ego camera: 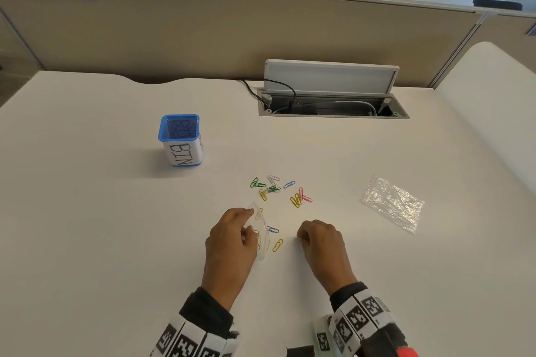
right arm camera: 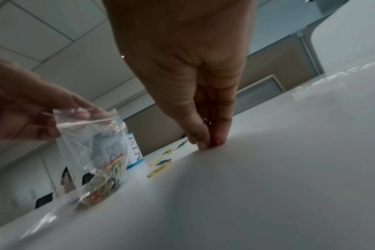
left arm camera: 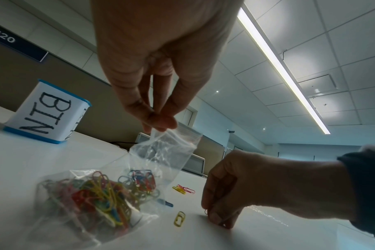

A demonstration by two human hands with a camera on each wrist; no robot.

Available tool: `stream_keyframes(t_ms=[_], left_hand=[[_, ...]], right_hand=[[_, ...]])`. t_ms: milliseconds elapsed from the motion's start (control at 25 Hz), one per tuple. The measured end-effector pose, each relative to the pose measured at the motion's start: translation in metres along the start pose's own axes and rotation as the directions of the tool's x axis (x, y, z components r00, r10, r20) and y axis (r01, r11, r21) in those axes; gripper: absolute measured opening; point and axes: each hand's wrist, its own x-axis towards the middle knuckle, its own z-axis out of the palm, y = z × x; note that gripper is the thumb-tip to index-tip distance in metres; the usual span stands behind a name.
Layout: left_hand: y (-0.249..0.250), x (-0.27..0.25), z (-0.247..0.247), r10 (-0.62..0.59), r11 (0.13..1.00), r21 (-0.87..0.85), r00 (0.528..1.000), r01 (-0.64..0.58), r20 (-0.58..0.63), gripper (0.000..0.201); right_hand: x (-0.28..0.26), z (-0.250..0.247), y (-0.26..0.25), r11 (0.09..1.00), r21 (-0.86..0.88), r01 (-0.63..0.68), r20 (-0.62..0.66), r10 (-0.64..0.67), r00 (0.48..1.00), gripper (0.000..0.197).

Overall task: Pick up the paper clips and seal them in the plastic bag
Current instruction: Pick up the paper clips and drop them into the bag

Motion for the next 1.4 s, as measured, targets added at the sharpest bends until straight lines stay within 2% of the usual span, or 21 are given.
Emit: stream_keyframes(t_ms=[80, 120, 200, 280, 320, 360, 400, 480, 560, 640, 760, 840, 920, 1000, 1040, 1080, 1160, 1200, 1240, 1400], left_hand=[[0.0, 0.0, 0.0, 0.004, 1.0, 0.007, 1.0, -0.004, 0.004, 0.034], [0.0, 0.0, 0.0, 0.007, 1.0, 0.014, 1.0, -0.007, 0.008, 0.034], [0.0, 0.0, 0.001, 0.021, 0.999, 0.024, 0.999, -0.022, 0.025, 0.035], [0.0, 0.0, 0.003, 0.036, 0.999, 0.023, 0.998, -0.038, 0.055, 0.035], [0.0, 0.0, 0.005, 0.044, 0.999, 0.022, 0.997, -0.046, 0.067, 0.035], [0.0, 0.0, 0.006, 0.053, 0.998, 0.022, 0.996, -0.055, 0.07, 0.035], [0.0, 0.0, 0.007, 0.06, 0.998, 0.022, 0.996, -0.061, 0.067, 0.035], [0.002, 0.0, 0.007, 0.062, 0.998, 0.016, 0.997, -0.063, 0.047, 0.035], [0.002, 0.001, 0.006, 0.055, 0.998, 0.011, 0.998, -0.055, 0.024, 0.035], [0.002, 0.001, 0.004, 0.056, 0.998, 0.0, 0.998, -0.056, -0.004, 0.034], [0.001, 0.002, 0.0, 0.059, 0.998, -0.021, 0.998, -0.059, -0.035, 0.034], [0.0, 0.003, -0.001, 0.049, 0.998, -0.024, 0.998, -0.05, -0.046, 0.034], [0.0, 0.003, -0.002, 0.034, 0.999, -0.027, 0.998, -0.035, -0.051, 0.035], [0.0, 0.004, -0.003, 0.015, 1.0, -0.02, 0.999, -0.016, -0.046, 0.036], [-0.001, 0.004, -0.003, 0.013, 1.0, -0.016, 0.999, -0.014, -0.042, 0.037], [-0.001, 0.004, -0.004, 0.018, 1.0, -0.013, 0.999, -0.019, -0.039, 0.036], [-0.003, 0.005, -0.004, 0.031, 1.0, -0.004, 0.999, -0.031, -0.04, 0.035], [-0.004, 0.005, -0.004, 0.032, 0.999, -0.001, 0.999, -0.032, -0.043, 0.035], [-0.005, 0.005, -0.004, 0.03, 1.0, 0.002, 0.999, -0.03, -0.042, 0.035], [-0.006, 0.004, -0.004, 0.009, 1.0, 0.006, 1.0, -0.009, -0.015, 0.035]], right_hand=[[0.002, -0.003, 0.001, 0.977, 0.187, -0.105, -0.025, 0.112, 0.993, 0.014], [0.002, -0.006, 0.001, 0.932, 0.32, -0.169, -0.013, 0.183, 0.983, 0.015], [0.0, -0.016, -0.004, 0.755, 0.604, -0.255, 0.039, 0.291, 0.956, 0.013], [-0.002, -0.028, -0.015, 0.566, 0.784, -0.253, 0.095, 0.294, 0.951, 0.013], [-0.002, -0.033, -0.023, 0.513, 0.825, -0.237, 0.115, 0.259, 0.959, 0.013], [-0.002, -0.036, -0.032, 0.5, 0.839, -0.212, 0.121, 0.209, 0.97, 0.013], [-0.002, -0.037, -0.04, 0.529, 0.829, -0.181, 0.114, 0.157, 0.981, 0.013], [0.0, -0.035, -0.055, 0.668, 0.737, -0.105, 0.079, 0.069, 0.995, 0.013], [0.001, -0.03, -0.066, 0.799, 0.599, -0.047, 0.042, 0.027, 0.999, 0.016], [0.001, -0.026, -0.07, 0.864, 0.504, -0.023, 0.021, 0.014, 1.0, 0.023], [0.0, -0.025, -0.071, 0.89, 0.455, 0.031, 0.058, -0.064, 0.996, 0.03], [-0.002, -0.027, -0.073, 0.876, 0.476, 0.071, 0.063, -0.115, 0.991, 0.03], [-0.002, -0.028, -0.071, 0.842, 0.534, 0.08, -0.049, -0.063, 0.997, 0.026], [0.003, -0.025, -0.061, 0.883, 0.464, 0.072, -0.161, 0.004, 0.987, 0.029], [0.005, -0.022, -0.055, 0.934, 0.351, 0.062, -0.118, -0.022, 0.993, 0.034], [0.006, -0.019, -0.05, 0.974, 0.218, 0.06, 0.019, -0.065, 0.998, 0.043], [0.002, -0.008, -0.042, 0.991, 0.041, 0.127, 0.33, -0.134, 0.934, 0.063], [-0.001, -0.002, -0.04, 0.983, -0.009, 0.183, 0.406, -0.164, 0.899, 0.068], [-0.006, 0.003, -0.04, 0.971, -0.048, 0.233, 0.411, -0.193, 0.891, 0.067], [-0.016, 0.015, -0.037, 0.952, -0.115, 0.284, 0.191, -0.26, 0.947, 0.034]])
